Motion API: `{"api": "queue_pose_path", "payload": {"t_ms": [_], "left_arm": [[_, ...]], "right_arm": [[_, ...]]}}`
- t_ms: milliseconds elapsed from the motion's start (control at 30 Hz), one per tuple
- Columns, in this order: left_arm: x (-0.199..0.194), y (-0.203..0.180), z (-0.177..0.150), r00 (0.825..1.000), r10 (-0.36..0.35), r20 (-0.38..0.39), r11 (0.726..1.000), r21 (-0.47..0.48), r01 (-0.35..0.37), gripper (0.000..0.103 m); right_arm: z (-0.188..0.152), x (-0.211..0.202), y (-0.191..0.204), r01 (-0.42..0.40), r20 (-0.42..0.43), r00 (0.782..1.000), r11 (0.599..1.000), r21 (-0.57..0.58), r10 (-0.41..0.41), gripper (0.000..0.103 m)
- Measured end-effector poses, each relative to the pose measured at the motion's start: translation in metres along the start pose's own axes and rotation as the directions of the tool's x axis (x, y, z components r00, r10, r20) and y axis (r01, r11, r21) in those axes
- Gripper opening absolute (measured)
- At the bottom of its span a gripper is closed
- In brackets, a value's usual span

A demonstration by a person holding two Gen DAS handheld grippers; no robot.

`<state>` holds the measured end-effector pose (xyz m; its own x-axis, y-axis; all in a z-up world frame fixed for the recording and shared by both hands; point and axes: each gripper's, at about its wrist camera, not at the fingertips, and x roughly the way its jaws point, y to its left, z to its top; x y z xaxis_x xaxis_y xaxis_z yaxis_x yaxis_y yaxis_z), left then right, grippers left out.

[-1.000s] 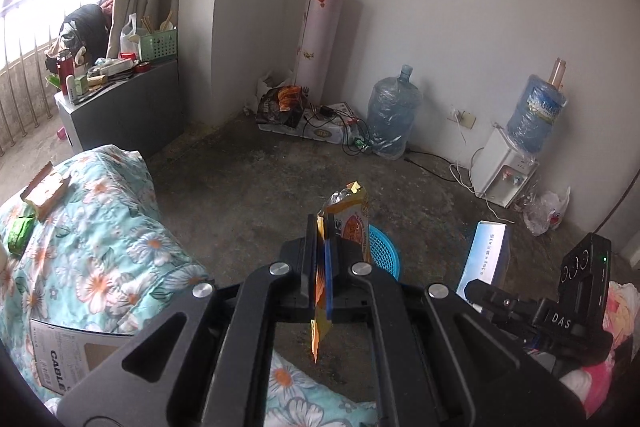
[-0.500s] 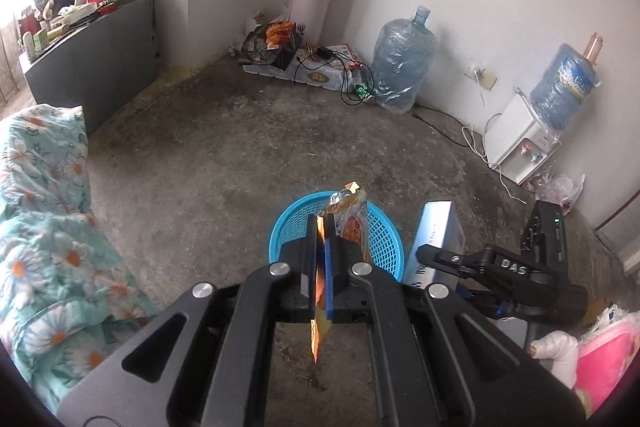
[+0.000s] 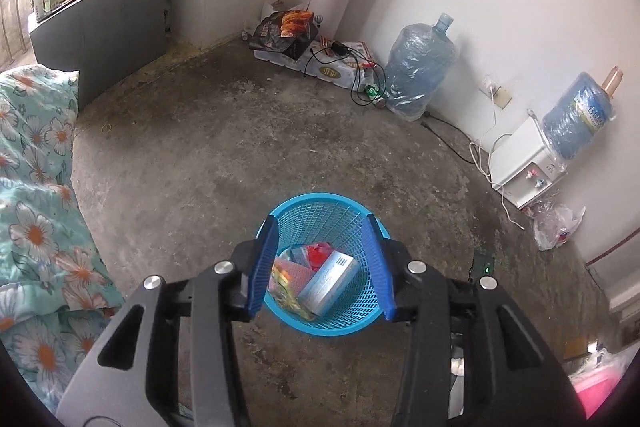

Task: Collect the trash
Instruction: 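Move both grippers back over the trash pile on the bed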

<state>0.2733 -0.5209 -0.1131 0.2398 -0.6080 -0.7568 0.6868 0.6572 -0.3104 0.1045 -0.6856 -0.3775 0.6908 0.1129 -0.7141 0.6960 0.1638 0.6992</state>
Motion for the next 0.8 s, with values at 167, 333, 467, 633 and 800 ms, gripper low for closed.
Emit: {"api": "queue_pose_path", "payload": {"t_ms": [167,333,467,633,800], "left_arm": [[-0.064,0.003,-0.007,0.995,-0.045,0.091,0.999,0.024,0.043,0.046],[-0.158,0.002,-0.018,0.974,-0.044,0.224,0.995,0.1,0.022,0.059],[-0.239,0.011,-0.035,0.939,-0.029,0.343,0.997,0.077,0.003,0.073],[-0.325,0.027,-0.076,0.888,0.016,0.459,0.999,0.027,-0.031,0.08],[-0.382,0.051,-0.112,0.859,0.078,0.506,0.997,-0.015,-0.082,0.083]], "right_arm": [[-0.033,-0.04,0.029,-0.025,0.081,0.996,0.992,-0.125,0.035,0.079],[-0.087,-0.095,0.079,-0.02,0.184,0.98,0.952,-0.306,0.08,0.079],[-0.137,-0.141,0.118,0.017,0.258,0.96,0.891,-0.453,0.112,0.079],[-0.198,-0.192,0.155,0.079,0.342,0.928,0.816,-0.572,0.15,0.085],[-0.257,-0.233,0.191,0.153,0.428,0.875,0.712,-0.685,0.224,0.096]]}}
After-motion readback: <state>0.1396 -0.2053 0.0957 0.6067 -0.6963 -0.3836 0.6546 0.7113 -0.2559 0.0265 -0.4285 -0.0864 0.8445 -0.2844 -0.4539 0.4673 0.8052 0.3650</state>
